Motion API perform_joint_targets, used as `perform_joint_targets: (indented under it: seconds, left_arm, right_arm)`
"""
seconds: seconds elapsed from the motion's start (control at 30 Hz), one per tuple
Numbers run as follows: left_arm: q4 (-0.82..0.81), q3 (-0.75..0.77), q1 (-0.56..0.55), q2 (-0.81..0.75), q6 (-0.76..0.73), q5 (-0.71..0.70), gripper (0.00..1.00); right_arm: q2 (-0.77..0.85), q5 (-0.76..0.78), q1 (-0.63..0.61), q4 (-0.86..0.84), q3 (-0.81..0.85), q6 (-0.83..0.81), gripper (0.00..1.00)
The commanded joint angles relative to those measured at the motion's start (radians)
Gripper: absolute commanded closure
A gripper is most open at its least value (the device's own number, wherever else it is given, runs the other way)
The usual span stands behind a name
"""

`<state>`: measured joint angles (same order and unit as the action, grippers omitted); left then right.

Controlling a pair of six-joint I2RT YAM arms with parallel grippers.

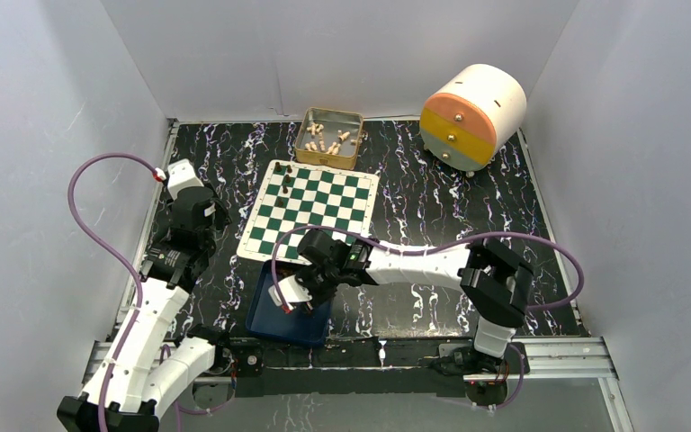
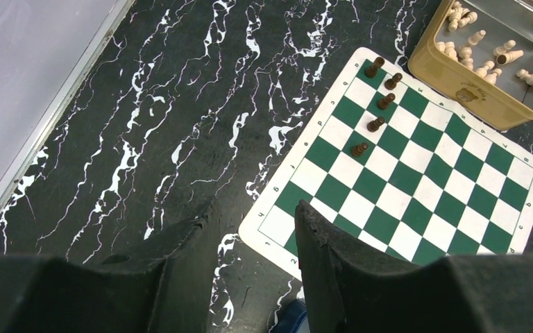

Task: Set up the chess pieces on the board
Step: Pick up the chess piece from the storage box.

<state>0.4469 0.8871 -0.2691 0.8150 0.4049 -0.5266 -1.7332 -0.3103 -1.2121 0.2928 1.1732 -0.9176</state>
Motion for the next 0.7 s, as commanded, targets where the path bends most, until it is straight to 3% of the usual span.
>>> perform_joint_targets:
  seconds: [0.0, 0.67]
  left_arm:
    - [-0.029, -0.014, 0.004, -0.013, 0.012, -0.039, 0.58]
    - [-0.037, -0.019, -0.007, -0.003, 0.007, -0.036, 0.57]
  right_arm:
    - [-0.023, -0.016, -0.004, 0.032, 0.038, -0.135, 0.50]
    - [-0.119, 0.028, -0.039, 0.074, 0.067, -0.251, 0.52]
